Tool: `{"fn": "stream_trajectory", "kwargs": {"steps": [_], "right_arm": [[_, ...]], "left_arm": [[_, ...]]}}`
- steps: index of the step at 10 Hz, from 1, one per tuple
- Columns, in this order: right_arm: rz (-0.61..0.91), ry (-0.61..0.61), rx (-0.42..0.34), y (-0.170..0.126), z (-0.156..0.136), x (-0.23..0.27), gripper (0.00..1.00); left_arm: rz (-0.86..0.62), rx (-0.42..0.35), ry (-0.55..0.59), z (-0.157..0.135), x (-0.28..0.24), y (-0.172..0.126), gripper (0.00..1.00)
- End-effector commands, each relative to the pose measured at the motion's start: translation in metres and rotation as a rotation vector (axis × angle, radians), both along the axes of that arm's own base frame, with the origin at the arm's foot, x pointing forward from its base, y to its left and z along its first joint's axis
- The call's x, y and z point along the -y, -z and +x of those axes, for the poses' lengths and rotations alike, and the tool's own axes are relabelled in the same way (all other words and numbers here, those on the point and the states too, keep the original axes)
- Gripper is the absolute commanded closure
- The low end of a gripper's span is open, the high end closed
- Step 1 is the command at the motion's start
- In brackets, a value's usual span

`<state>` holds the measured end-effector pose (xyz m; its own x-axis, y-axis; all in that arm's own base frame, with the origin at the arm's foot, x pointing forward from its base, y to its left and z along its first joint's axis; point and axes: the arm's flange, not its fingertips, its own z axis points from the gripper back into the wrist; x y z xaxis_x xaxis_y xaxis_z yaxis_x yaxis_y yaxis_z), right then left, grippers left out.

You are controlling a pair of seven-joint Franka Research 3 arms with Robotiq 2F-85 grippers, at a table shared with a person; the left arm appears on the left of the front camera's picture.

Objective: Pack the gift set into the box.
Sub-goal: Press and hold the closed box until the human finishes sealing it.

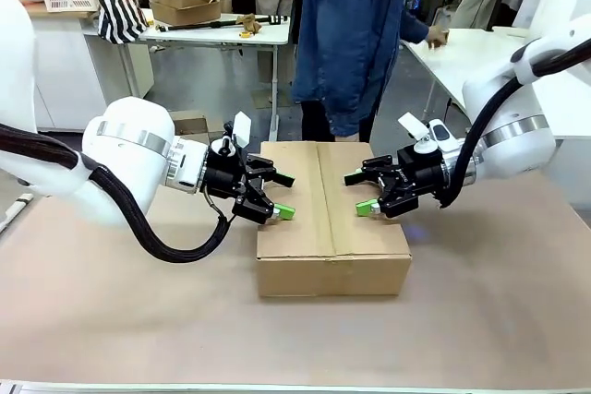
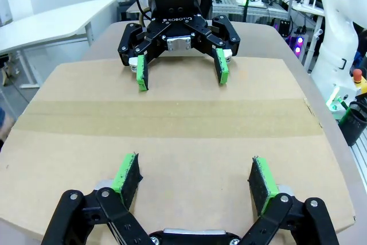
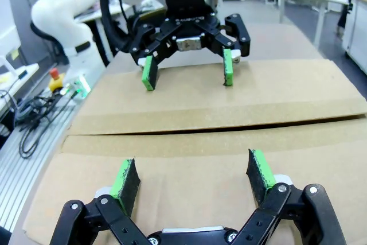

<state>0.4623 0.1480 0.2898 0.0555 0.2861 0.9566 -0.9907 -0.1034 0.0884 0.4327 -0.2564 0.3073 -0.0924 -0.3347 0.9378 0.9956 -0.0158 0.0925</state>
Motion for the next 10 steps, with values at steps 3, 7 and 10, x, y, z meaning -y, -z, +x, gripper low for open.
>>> {"fn": "stream_trajectory", "kwargs": {"steps": [3,7,10], "right_arm": [[-0.018,0.015,0.007,0.0001,-0.0018,-0.0012,0.0],[-0.018,0.015,0.007,0.0001,-0.0018,-0.0012,0.0],[-0.018,0.015,0.007,0.0001,-0.0018,-0.0012,0.0]], "left_arm": [[-0.002,-0.001,0.002,-0.0003,-0.0012,0.0034,0.0],[-0.002,-0.001,0.002,-0.0003,-0.0012,0.0034,0.0],[-0.002,-0.001,0.002,-0.0003,-0.0012,0.0034,0.0]]}}
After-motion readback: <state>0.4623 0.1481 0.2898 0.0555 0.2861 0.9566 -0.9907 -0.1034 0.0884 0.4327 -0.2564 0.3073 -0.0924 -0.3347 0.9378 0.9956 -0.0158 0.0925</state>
